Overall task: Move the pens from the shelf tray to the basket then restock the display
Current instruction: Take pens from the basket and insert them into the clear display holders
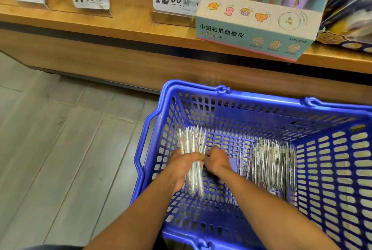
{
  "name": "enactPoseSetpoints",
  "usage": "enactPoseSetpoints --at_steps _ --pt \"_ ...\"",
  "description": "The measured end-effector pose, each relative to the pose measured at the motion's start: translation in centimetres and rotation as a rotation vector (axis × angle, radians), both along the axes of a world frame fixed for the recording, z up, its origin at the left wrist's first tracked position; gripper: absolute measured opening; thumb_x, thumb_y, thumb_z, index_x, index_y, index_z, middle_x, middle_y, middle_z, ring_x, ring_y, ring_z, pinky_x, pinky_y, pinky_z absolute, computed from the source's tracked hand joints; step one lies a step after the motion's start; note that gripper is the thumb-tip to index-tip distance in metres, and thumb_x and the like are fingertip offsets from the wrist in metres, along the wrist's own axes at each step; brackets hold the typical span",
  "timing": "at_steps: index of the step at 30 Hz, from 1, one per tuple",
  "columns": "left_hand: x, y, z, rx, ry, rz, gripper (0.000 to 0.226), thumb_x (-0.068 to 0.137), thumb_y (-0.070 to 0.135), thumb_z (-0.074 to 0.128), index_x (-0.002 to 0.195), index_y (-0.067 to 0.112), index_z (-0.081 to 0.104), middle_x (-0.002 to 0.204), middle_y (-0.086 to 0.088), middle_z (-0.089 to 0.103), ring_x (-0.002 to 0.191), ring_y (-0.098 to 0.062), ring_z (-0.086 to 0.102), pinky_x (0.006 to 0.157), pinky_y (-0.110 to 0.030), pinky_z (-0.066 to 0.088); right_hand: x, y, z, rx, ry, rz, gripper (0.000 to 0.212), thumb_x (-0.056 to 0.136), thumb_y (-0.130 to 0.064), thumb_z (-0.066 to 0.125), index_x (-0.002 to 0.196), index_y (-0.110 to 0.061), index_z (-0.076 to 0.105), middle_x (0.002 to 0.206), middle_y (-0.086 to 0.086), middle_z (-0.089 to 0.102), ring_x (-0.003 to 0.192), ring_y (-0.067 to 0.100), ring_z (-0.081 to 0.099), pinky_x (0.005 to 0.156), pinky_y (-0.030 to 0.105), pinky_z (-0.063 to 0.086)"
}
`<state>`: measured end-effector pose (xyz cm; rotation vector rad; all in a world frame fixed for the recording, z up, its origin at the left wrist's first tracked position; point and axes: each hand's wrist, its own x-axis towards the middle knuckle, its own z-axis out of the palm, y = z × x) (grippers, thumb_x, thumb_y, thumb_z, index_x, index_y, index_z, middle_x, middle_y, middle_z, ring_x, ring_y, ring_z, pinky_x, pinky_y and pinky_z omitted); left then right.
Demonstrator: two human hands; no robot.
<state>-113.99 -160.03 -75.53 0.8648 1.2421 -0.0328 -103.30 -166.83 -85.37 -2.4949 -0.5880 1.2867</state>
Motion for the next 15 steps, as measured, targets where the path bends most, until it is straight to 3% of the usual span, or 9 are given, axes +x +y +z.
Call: enactPoseSetpoints --at_steps 3,7,11,15 --pt "-0.1 0.1 0.0 0.006 0.015 -0.001 0.109 0.054 0.028 0.083 0.15 0.01 0.035 0.149 -0.018 0.046 0.134 -0.036 0.047 0.111 -0.055 0.038 -0.5 0.8 0.3 -0.049 -0.012 0.01 0.03 0.093 -0.032 0.063 0.093 -0.002 0.061 0.095 0.011 0.068 0.079 0.023 0.062 0.061 0.031 0.047" --pt "-0.1 0.0 -0.2 0.004 0.02 0.007 0.101 0.065 0.023 0.083 0.151 0.009 0.033 0.15 -0.018 0.044 0.135 -0.035 0.046 0.112 -0.054 0.037 0.2 0.5 -0.1 -0.068 0.005 0.012 0.03 0.092 -0.033 0.06 0.083 -0.006 0.071 0.071 0.004 0.063 0.064 0.018 0.059 0.059 0.029 0.05" --pt "-0.1 -0.3 -0.1 0.001 0.021 0.012 0.099 0.065 0.02 0.084 0.15 0.009 0.035 0.151 -0.018 0.043 0.136 -0.035 0.045 0.112 -0.053 0.038 0.5 0.7 -0.5 -0.08 -0.183 0.128 0.029 0.088 -0.03 0.064 0.065 -0.015 0.052 0.064 -0.001 0.055 0.055 0.013 0.05 0.045 0.023 0.037" --pt "-0.4 -0.1 -0.6 -0.02 0.045 0.014 0.093 0.072 0.018 0.081 0.151 0.01 0.033 0.152 -0.017 0.042 0.136 -0.034 0.044 0.113 -0.052 0.036 0.6 1.1 -1.2 -0.058 -0.169 0.06 0.032 0.088 -0.027 0.066 0.064 -0.015 0.048 0.062 0.0 0.052 0.054 0.013 0.049 0.045 0.024 0.037"
